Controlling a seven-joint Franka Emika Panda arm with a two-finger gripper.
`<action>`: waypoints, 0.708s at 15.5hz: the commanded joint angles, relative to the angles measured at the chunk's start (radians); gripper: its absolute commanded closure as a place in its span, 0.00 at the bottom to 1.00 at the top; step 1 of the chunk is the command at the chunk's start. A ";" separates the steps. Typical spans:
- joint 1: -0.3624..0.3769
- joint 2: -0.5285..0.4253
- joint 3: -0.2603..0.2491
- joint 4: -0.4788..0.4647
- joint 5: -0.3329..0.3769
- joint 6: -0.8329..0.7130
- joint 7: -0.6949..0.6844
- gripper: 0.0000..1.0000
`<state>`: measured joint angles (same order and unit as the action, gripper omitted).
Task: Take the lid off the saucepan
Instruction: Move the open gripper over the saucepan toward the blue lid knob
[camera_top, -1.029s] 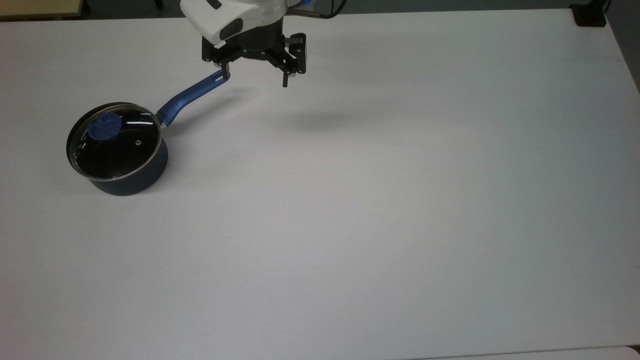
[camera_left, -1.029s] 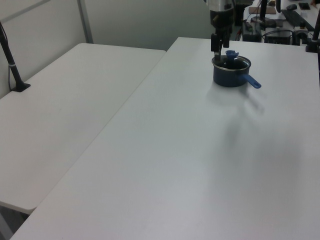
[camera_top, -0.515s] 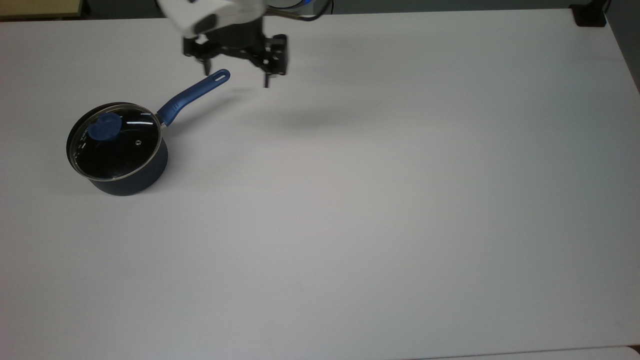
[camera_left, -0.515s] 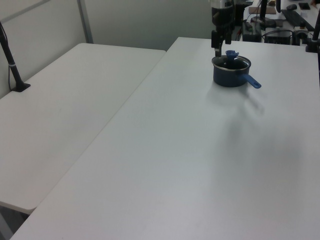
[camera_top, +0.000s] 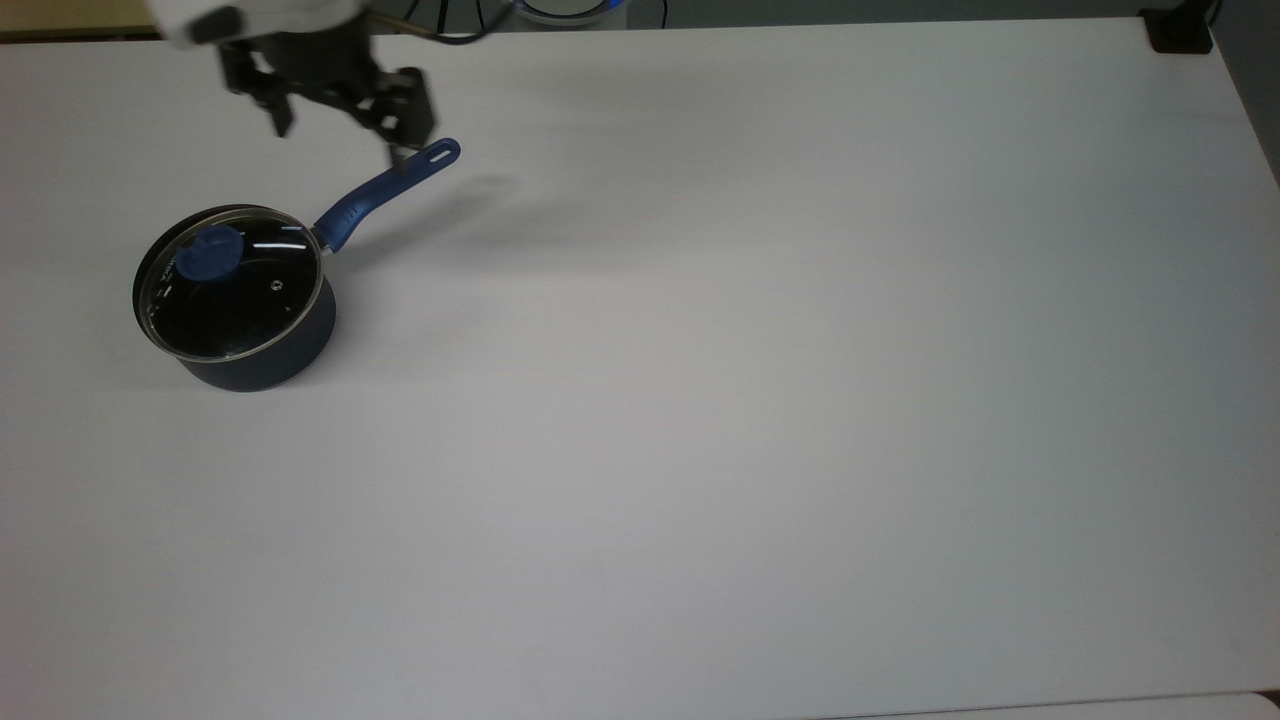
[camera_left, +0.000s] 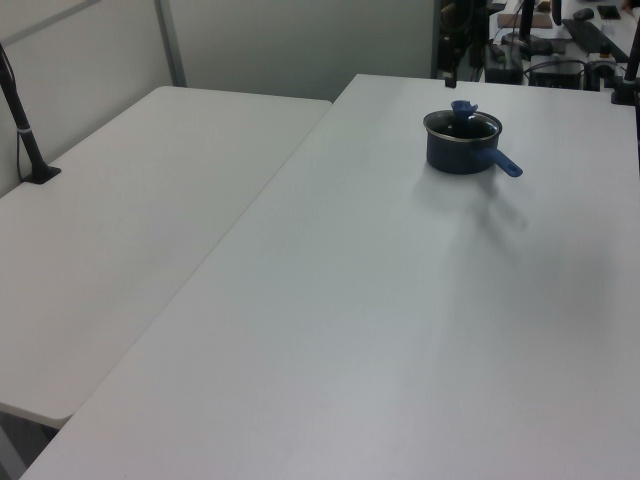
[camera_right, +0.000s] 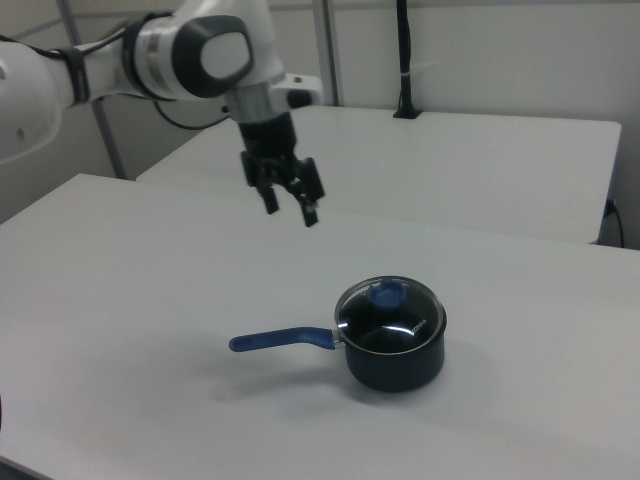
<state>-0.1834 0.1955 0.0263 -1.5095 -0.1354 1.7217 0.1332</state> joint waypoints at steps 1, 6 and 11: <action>-0.102 0.071 0.000 0.035 0.003 0.059 0.041 0.00; -0.226 0.139 0.001 0.066 0.042 0.145 0.074 0.01; -0.245 0.199 0.003 0.061 0.125 0.183 -0.020 0.00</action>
<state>-0.4334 0.3654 0.0227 -1.4668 -0.0391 1.8874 0.1401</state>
